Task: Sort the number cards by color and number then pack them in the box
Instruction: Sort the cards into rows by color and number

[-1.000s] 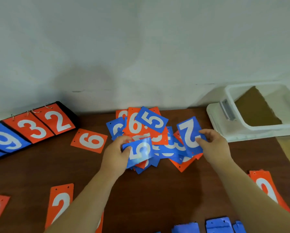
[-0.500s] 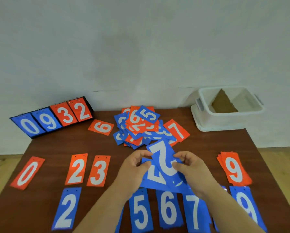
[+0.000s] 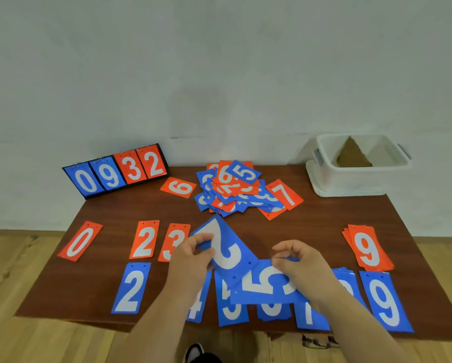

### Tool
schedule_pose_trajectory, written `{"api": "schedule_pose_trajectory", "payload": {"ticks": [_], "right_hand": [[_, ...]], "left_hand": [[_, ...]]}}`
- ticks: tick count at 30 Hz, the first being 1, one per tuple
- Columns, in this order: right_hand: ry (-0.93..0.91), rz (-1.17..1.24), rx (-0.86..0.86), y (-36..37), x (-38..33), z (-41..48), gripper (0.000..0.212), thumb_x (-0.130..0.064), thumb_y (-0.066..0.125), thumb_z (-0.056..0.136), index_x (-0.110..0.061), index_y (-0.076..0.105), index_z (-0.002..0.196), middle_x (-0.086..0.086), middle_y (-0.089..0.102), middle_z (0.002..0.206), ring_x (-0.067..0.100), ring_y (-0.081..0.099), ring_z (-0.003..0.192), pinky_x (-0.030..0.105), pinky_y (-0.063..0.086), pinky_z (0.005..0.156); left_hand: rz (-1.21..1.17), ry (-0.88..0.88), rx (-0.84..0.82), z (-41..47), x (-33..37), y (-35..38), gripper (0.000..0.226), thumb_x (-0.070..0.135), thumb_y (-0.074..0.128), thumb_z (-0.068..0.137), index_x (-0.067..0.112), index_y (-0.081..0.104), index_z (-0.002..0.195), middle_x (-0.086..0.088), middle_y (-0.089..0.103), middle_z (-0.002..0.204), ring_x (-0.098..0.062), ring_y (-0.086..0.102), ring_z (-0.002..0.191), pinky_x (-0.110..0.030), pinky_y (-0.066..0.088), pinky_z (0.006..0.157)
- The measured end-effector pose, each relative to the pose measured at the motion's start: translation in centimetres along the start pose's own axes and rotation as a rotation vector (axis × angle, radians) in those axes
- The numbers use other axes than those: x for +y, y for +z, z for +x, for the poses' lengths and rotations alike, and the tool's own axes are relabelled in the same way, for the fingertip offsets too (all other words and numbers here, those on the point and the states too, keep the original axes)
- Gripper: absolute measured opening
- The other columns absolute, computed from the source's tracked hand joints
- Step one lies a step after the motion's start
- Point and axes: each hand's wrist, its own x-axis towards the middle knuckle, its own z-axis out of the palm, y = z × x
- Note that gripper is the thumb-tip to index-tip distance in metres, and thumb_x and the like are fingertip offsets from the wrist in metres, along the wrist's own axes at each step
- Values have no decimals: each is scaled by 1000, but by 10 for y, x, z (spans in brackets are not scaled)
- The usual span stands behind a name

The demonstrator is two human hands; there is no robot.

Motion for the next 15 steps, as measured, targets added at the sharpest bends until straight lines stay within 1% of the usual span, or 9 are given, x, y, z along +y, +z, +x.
{"api": "schedule_pose_trajectory", "payload": {"ticks": [2,4,5,7,10,11,13,14,15], "right_hand": [[-9,-20,66,10,-1,3,12,-10,74,90,-21,73,96,-4,75,87,24,71,73,36,59,61],[1,-15,111,26,-3,10,9,-8,73,90,-17,73,92,1,71,78,17,63,62,25,51,52],[15,-16,121,37,-2,14,8,-7,73,90,-15,73,90,3,69,75,16,58,60,25,48,51],[56,-14,129,62,-2,24,9,-6,74,89,-15,74,87,8,70,78,19,58,64,31,49,57],[132,-11,155,102,-2,34,9,-3,70,91,-11,73,90,8,74,84,16,64,63,30,51,54],[158,-7,169,113,-2,37,9,-2,68,92,-10,73,91,8,74,86,16,67,65,32,54,55],[200,-2,219,130,5,45,12,0,68,92,-10,73,90,10,75,90,26,70,75,46,61,67],[223,3,252,136,10,47,14,1,68,91,-12,74,89,11,76,91,31,71,80,54,61,73],[254,6,287,140,16,49,15,0,69,91,-14,74,89,10,76,93,35,72,85,59,60,77]], "left_hand": [[29,12,39,8,-6,-22,32,4,61,99,33,70,110,8,66,119,-17,68,102,-35,63,76],[54,5,54,17,-12,-45,35,3,59,99,35,69,106,6,67,120,-18,69,102,-37,63,73],[49,-6,53,22,-16,-57,36,1,57,99,34,69,105,4,67,120,-19,70,101,-35,62,69],[30,-48,36,32,-23,-84,34,-1,55,99,29,70,106,-1,70,116,-20,74,93,-33,60,61],[57,-101,17,48,-33,-131,29,0,56,100,25,69,106,-4,72,108,-18,76,82,-36,62,60],[88,-122,10,54,-38,-147,27,2,57,100,26,69,106,-4,73,107,-18,76,82,-39,63,64],[128,-165,7,66,-50,-175,25,4,61,99,27,70,105,-5,73,108,-20,77,84,-48,64,70],[136,-183,10,70,-56,-186,24,6,62,99,28,69,105,-5,73,109,-21,76,85,-48,64,70],[148,-203,9,74,-60,-195,21,8,64,98,28,69,106,-4,72,110,-21,76,86,-45,64,67]]}}
